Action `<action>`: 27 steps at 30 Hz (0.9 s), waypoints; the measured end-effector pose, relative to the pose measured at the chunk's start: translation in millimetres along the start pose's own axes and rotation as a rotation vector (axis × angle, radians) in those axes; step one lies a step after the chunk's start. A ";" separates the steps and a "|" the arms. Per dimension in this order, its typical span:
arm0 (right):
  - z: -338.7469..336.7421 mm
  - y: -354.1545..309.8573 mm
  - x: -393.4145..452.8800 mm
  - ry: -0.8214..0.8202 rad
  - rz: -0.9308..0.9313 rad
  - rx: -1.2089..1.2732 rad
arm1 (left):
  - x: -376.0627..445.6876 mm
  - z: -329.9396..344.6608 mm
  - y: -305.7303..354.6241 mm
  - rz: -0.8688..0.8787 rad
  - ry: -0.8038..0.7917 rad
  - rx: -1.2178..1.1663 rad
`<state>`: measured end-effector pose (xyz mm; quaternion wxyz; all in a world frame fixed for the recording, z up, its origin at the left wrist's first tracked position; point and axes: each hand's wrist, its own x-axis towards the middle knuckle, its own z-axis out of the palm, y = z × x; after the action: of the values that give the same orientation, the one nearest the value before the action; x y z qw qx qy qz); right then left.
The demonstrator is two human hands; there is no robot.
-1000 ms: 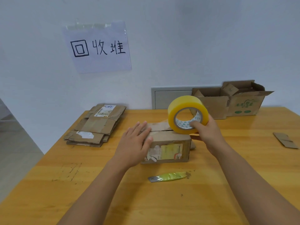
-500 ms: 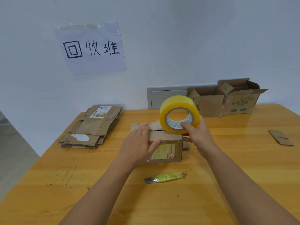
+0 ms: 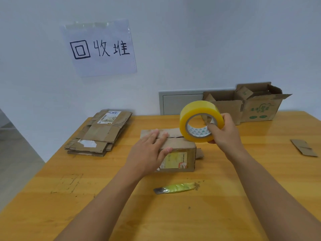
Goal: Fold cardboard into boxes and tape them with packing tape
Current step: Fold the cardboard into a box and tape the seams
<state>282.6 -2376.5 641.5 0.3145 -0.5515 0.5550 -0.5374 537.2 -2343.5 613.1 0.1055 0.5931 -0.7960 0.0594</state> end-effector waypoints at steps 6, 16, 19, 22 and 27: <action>5.9 8.0 -2.9 -0.064 0.109 0.163 | 0.4 -6.5 5.6 -0.018 0.007 -0.008; 27.4 21.7 -7.2 -0.114 0.308 0.411 | 4.6 -6.8 18.6 0.017 -0.019 0.040; 32.3 22.8 -9.1 -0.094 0.283 0.414 | 8.0 -6.1 23.7 0.060 0.022 0.044; 35.9 24.7 -11.5 -0.076 0.268 0.389 | 11.3 -4.0 30.0 0.065 0.027 -0.024; 29.4 20.6 -9.6 -0.100 0.253 0.327 | 11.4 -3.8 32.4 0.034 0.043 -0.013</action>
<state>306.5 -2378.5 613.2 0.4919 -0.4451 0.5092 -0.5484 503.4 -2343.9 620.5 0.1252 0.5775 -0.8038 0.0687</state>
